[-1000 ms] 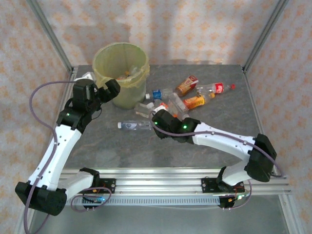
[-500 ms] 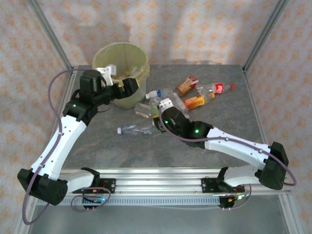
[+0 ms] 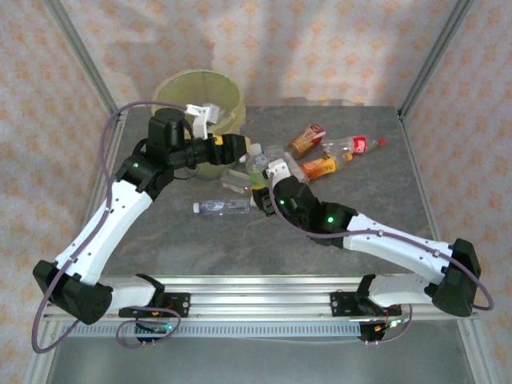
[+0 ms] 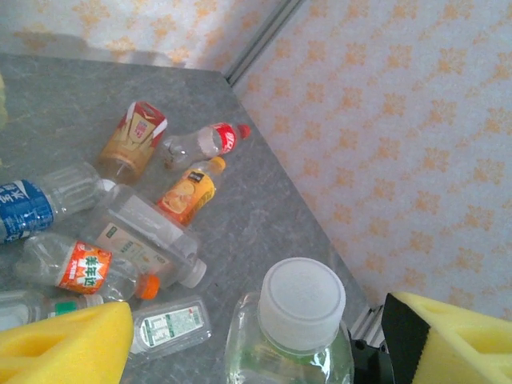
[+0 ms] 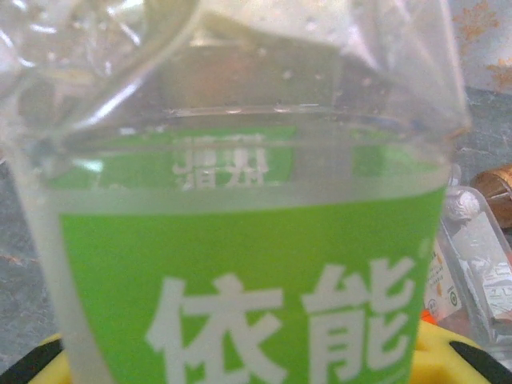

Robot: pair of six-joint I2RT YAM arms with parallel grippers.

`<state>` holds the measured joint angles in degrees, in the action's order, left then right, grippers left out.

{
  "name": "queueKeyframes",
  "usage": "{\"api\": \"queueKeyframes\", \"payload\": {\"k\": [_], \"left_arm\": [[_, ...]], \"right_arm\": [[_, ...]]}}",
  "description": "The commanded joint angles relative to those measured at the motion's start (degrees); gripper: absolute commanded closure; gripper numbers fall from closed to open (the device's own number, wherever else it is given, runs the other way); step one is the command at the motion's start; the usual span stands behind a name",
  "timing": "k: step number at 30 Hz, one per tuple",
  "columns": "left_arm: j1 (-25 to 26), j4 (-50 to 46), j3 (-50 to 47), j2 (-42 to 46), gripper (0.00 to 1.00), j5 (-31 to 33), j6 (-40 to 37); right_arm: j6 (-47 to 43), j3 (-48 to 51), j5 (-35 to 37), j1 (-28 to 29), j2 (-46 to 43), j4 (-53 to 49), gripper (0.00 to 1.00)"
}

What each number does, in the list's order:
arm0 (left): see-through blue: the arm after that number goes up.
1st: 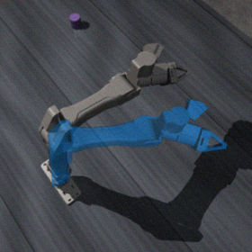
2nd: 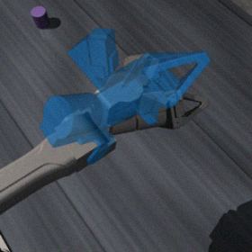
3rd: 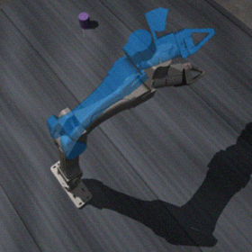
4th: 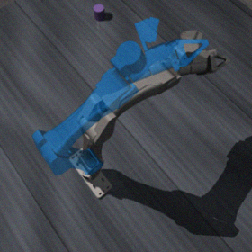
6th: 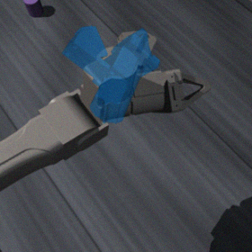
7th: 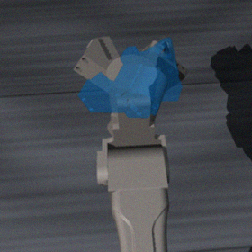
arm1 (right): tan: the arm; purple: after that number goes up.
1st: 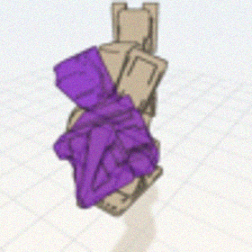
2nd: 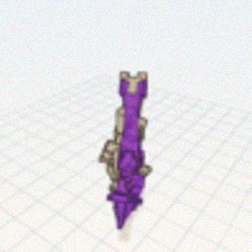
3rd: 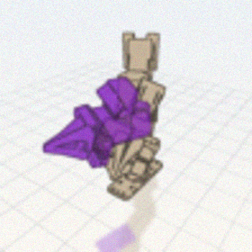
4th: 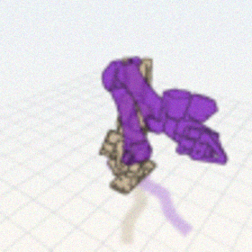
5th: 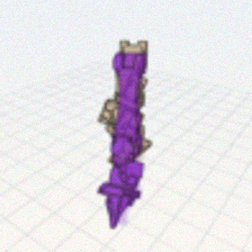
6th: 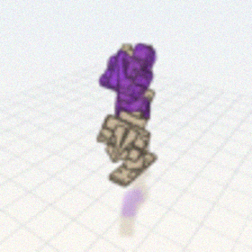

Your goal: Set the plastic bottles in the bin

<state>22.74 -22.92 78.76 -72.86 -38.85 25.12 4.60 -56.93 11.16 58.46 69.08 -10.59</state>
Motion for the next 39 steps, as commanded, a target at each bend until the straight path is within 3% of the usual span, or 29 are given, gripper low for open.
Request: {"api": "queueKeyframes", "payload": {"k": [1,21,24,31,34,36,38,39], "left_arm": [[1.52,0.66,2.82,-0.65,0.19,-2.52,-1.39],[5.93,0.02,7.06,-6.24,0.46,-3.17,-2.45],[6.05,-0.01,6.98,-6.07,0.6,-3.17,-2.62],[6.07,0.19,6.67,-5.19,0.83,-3.08,-2.95],[6.04,0.25,6.92,-4.63,0.89,-2.11,-3.48],[6.02,-0.05,7.49,-4.27,0.91,-0.64,-4.1],[6.08,-0.64,8.47,-3.88,0.93,1.49,-5.14],[6.02,-1.17,9.17,-3.84,0.94,2.5,-5.69]], "right_arm": [[-0.14,0.54,0.89,0.22,-1.05,2.08,0.72],[0.48,0.61,-0.3,0.22,-0.96,5.26,0.72],[0.53,0.54,-0.18,0.14,-0.96,5.62,0.72],[1.12,0.28,0.46,0.21,-0.96,5.61,0.69],[1.47,-0.02,0.85,0.19,-0.88,5.2,0.58],[1.58,-0.27,0.97,0.2,-0.72,4.67,0.38],[1.9,-0.36,1.23,0.22,-0.84,4.36,0.0],[1.89,-0.45,1.43,0.19,-0.86,4.2,0.01]]}}
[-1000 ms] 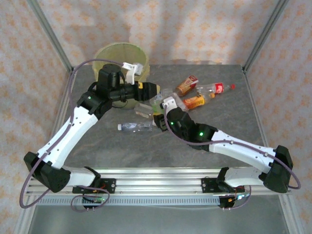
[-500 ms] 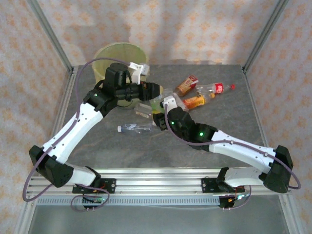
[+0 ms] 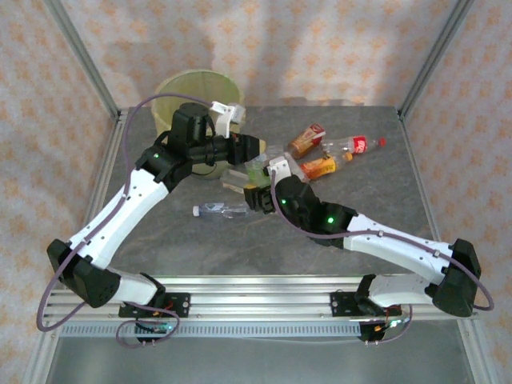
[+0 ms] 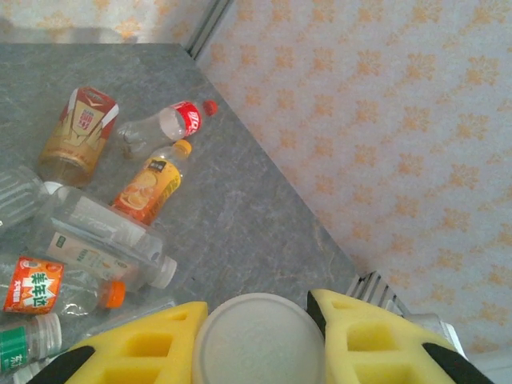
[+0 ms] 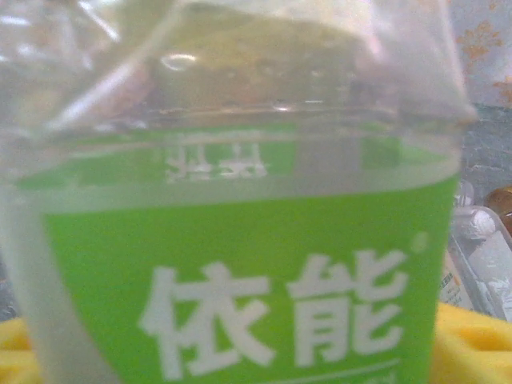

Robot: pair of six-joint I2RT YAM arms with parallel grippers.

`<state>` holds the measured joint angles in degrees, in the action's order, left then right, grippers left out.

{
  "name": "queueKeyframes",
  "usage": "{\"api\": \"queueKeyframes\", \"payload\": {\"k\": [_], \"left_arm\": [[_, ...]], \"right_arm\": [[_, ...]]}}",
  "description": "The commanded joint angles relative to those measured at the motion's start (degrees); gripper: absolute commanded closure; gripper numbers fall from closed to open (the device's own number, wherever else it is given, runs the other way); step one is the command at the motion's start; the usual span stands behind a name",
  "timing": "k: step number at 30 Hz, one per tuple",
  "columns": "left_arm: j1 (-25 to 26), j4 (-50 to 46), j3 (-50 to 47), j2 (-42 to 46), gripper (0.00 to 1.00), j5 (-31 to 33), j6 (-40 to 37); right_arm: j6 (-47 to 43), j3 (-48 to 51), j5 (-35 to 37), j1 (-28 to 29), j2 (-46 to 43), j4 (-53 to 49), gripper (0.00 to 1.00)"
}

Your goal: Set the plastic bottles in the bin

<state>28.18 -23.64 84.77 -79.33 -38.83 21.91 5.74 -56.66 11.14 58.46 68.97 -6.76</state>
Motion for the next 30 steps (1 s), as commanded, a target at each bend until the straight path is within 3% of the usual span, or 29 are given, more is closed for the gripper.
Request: {"api": "queueKeyframes", "payload": {"k": [1,12,30], "left_arm": [[0.58,-1.13,4.13,2.73,0.94,3.91,-3.17],[-0.84,-4.9,15.54,1.97,0.95,23.82,-11.29],[-13.12,4.95,20.68,-4.3,0.94,50.18,-17.99]], "right_arm": [[0.84,-0.69,1.64,0.25,-0.74,0.17,0.01],[1.38,0.74,2.75,0.18,-0.88,-0.27,0.01],[2.64,2.34,5.65,0.24,-4.8,-0.82,0.01]]}}
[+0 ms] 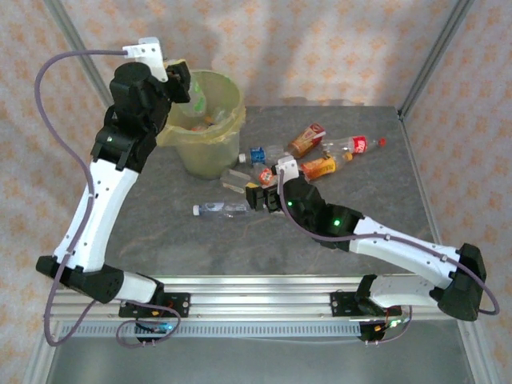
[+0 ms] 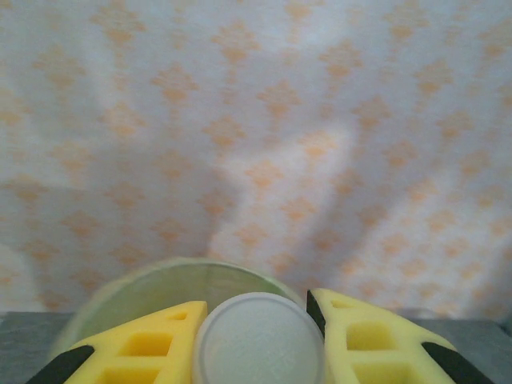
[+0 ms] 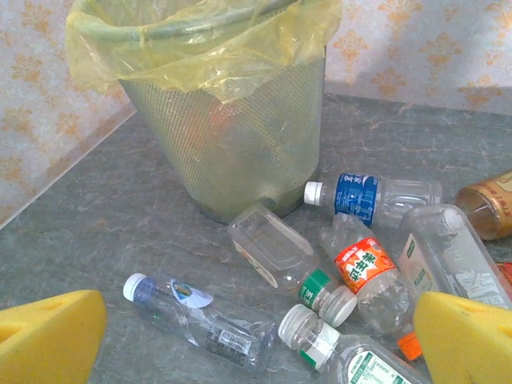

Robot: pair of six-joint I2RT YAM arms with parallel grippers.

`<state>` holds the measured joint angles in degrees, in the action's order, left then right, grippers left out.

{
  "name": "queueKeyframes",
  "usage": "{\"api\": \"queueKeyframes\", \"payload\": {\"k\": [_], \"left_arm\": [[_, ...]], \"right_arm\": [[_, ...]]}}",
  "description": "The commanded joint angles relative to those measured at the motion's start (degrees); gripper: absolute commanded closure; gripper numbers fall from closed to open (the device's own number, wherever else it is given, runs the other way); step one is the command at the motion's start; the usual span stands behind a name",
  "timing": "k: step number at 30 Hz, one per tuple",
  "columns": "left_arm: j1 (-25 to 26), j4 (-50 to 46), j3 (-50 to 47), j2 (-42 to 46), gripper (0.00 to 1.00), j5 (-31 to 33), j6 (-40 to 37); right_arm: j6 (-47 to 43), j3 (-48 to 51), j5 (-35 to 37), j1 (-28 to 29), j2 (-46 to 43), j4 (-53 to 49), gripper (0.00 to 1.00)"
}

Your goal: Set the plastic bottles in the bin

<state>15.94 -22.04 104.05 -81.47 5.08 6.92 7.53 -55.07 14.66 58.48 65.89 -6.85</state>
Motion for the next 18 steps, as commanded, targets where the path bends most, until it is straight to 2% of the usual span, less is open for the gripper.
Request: {"api": "queueKeyframes", "payload": {"k": [1,14,18], "left_arm": [[-1.2,4.09,1.39,-2.96,0.93,6.89,-3.54],[-5.11,11.36,-0.39,-13.89,0.94,9.98,-3.08],[-6.27,13.58,-2.17,-16.35,0.93,8.89,-2.22]], "right_arm": [[0.94,0.88,2.41,0.18,-1.93,-0.71,0.01],[2.5,1.19,4.57,0.14,-1.99,-1.15,0.01],[2.92,1.33,5.88,0.23,-1.92,-1.15,0.01]]}}
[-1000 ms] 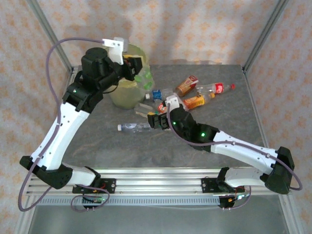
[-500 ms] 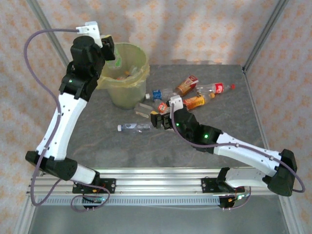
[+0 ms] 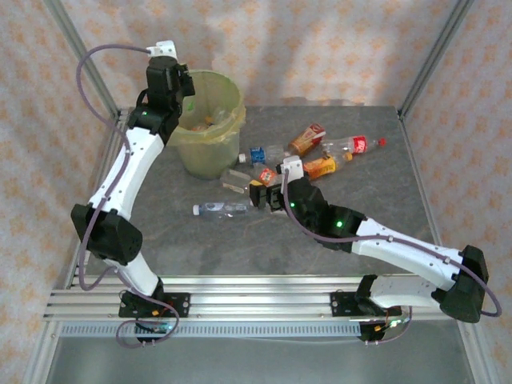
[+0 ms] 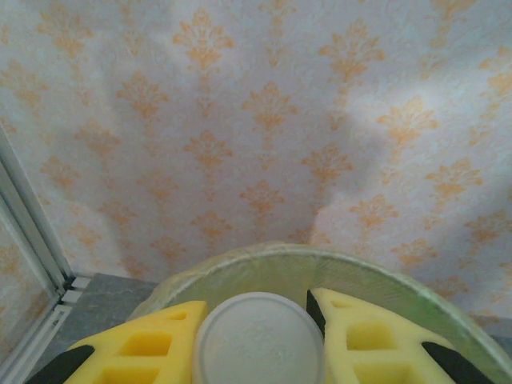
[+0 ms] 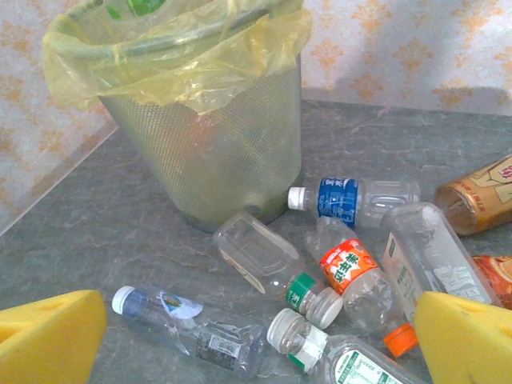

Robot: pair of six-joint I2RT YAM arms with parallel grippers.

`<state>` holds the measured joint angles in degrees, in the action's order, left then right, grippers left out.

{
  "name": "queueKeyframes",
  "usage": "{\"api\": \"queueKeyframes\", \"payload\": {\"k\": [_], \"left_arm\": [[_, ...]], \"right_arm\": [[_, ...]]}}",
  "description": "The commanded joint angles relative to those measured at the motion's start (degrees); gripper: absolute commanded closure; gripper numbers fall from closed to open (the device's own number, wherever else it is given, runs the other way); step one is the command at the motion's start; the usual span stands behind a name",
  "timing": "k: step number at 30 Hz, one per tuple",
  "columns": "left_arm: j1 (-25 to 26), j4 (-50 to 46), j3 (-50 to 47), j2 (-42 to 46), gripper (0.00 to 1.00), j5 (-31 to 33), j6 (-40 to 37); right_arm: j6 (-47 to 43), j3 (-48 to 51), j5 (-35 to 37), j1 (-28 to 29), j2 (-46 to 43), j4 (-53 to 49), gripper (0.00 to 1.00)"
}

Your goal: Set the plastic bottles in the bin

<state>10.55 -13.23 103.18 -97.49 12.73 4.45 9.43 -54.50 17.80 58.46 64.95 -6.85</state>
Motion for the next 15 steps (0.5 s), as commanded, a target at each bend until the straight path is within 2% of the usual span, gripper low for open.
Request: {"api": "queueKeyframes", "payload": {"k": [1,7,12,15], "left_arm": [[-1.09,5.63,-1.91,-0.87,0.92,1.16,0.36],[-1.4,8.95,-4.13,-4.03,0.86,1.41,-1.09],[-1.44,6.97,-2.34,-7.15,0.84,1.92,-2.29],[-1.49,3.72,0.37,-9.64,0.78,2.78,-3.78]], "right_arm": [[1.26,0.8,3.14,0.17,-0.89,-1.31,0.01],[1.9,0.84,4.15,0.25,-0.78,-1.88,0.01],[2.14,0.97,4.79,0.23,-0.63,-2.22,0.01],[2.25,0.97,4.88,0.22,-0.52,-2.34,0.01]]}}
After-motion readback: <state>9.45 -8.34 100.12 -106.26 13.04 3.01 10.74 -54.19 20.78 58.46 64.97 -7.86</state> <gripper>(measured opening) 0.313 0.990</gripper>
